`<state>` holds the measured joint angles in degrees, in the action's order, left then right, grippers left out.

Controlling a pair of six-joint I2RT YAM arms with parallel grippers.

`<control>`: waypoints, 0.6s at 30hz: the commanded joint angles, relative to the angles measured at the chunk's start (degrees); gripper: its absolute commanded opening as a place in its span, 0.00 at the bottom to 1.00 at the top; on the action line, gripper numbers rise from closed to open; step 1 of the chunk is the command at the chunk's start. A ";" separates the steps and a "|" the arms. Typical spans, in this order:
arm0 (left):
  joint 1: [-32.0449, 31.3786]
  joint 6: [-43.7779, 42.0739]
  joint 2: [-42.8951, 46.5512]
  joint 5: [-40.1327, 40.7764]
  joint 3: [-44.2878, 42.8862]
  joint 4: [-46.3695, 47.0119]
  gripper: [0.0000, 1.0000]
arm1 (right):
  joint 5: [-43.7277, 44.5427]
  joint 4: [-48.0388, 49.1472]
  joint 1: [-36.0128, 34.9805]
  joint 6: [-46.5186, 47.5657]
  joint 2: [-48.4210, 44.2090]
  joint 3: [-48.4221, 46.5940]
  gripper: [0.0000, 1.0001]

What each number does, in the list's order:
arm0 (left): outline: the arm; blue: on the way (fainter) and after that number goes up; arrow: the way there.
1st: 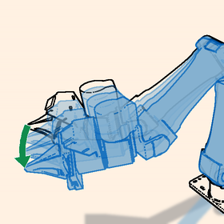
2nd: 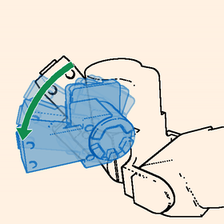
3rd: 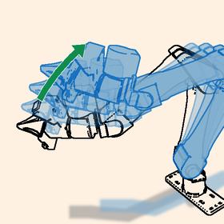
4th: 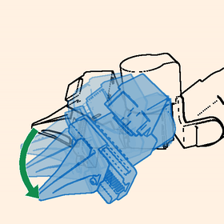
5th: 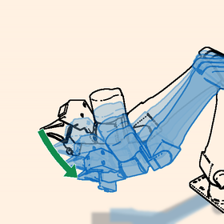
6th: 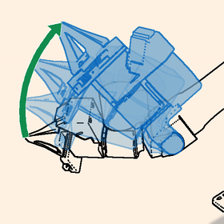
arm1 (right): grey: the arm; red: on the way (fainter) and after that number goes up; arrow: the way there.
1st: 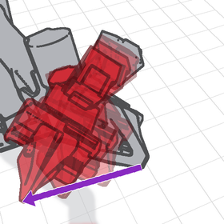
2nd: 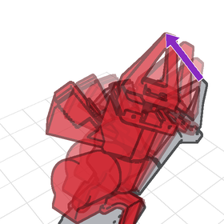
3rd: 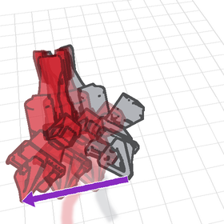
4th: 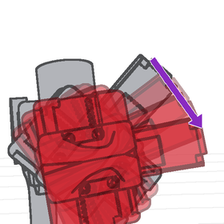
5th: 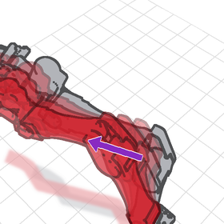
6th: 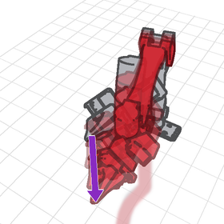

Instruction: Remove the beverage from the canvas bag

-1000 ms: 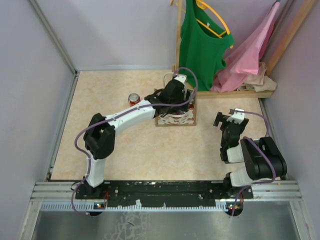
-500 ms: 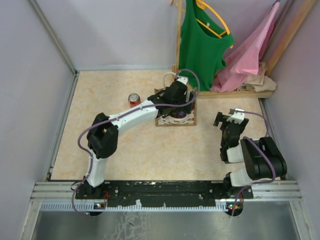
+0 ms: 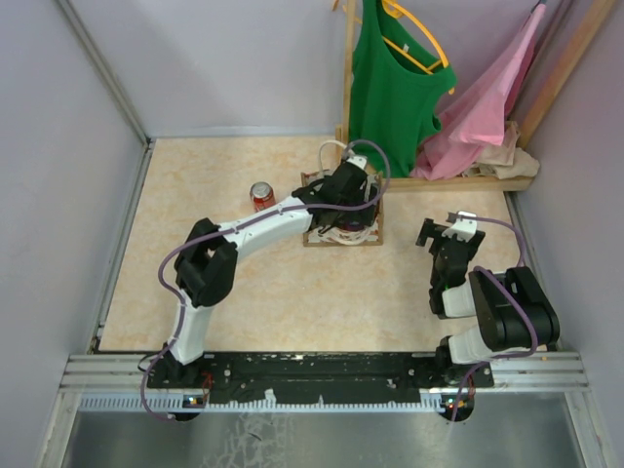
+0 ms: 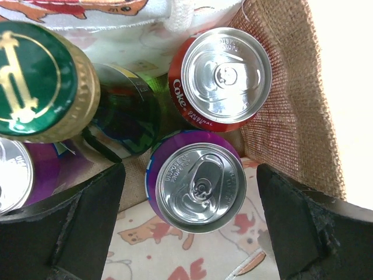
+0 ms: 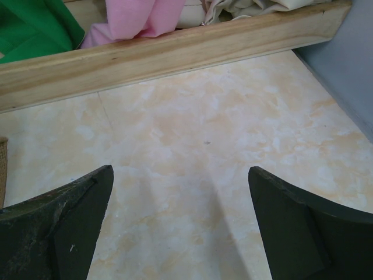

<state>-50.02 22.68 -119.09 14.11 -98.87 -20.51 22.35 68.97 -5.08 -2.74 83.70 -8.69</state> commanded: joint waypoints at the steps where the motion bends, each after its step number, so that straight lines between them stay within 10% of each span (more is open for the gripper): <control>1: -0.31 -0.25 -2.20 -1.31 -0.76 -0.93 1.00 | 0.06 2.65 0.24 0.05 -0.51 -1.15 0.99; 18: -0.26 -1.16 -5.63 -1.96 -1.23 -1.03 0.87 | 0.08 2.64 0.20 0.16 -0.53 -1.15 0.99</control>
<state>-50.00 23.16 -122.32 13.23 -99.53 -20.43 22.35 68.97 -5.08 -2.74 83.70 -8.69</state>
